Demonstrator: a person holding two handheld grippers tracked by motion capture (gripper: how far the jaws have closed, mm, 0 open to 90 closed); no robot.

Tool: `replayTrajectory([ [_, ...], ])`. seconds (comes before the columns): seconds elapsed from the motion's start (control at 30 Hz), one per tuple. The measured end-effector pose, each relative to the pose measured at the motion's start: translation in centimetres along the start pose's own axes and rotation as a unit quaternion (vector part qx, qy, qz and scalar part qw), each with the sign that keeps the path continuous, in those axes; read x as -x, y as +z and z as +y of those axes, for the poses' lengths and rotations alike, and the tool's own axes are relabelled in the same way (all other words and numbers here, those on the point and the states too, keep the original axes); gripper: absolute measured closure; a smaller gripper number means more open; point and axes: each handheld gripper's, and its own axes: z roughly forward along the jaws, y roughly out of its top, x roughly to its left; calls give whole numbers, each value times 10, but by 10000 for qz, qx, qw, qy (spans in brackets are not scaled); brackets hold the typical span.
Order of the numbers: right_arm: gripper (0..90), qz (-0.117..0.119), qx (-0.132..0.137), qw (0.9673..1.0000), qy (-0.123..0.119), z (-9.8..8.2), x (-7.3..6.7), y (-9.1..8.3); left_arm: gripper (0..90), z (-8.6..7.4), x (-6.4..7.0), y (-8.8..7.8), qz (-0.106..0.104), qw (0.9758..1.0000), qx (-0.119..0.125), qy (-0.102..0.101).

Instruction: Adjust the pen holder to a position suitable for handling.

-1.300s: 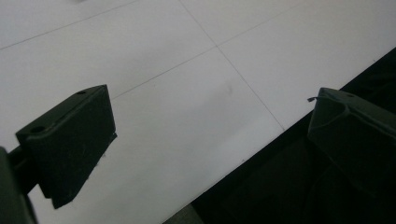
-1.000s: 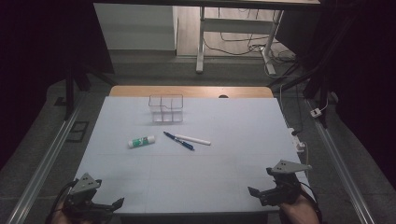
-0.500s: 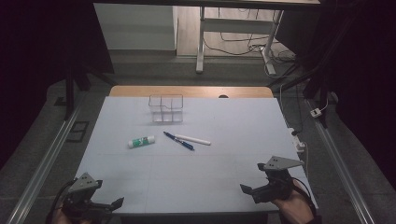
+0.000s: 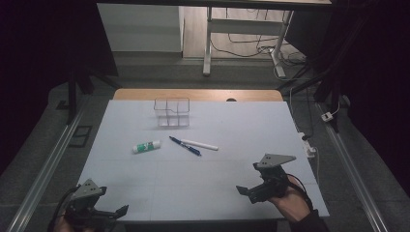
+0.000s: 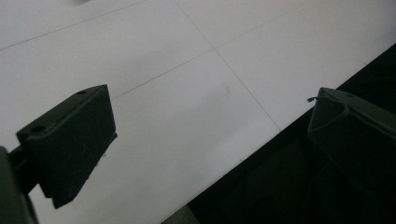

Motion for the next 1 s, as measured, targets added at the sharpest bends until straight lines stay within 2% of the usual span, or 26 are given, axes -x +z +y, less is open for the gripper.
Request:
replayTrajectory([
  [0.3, 0, 67, 73, 9999, 31, 10, -1, 12, 12, 0, 0, 0, -8, 10000, 8, 3],
  [0.63, 0, 103, 69, 9999, -115, 23, -1, 28, 0, 1, 2, -1, 115, 9999, 29, 7],
  [0.7, 0, 111, 100, 9998, -107, 27, -1, 31, 0, 3, 1, -2, 82, 9998, 197, -29],
  [0.8, 0, 140, 138, 9998, -91, 32, 0, 36, 0, 5, 0, 0, 93, 9997, 230, -52],
  [0.9, 0, 156, 143, 9997, -76, 36, 1, 41, 0, 10, 0, 3, 121, 9997, 220, -8],
  [1.0, 0, 135, 176, 9997, -86, 40, 2, 45, 0, 17, -2, 7, 81, 9995, 280, 130],
])
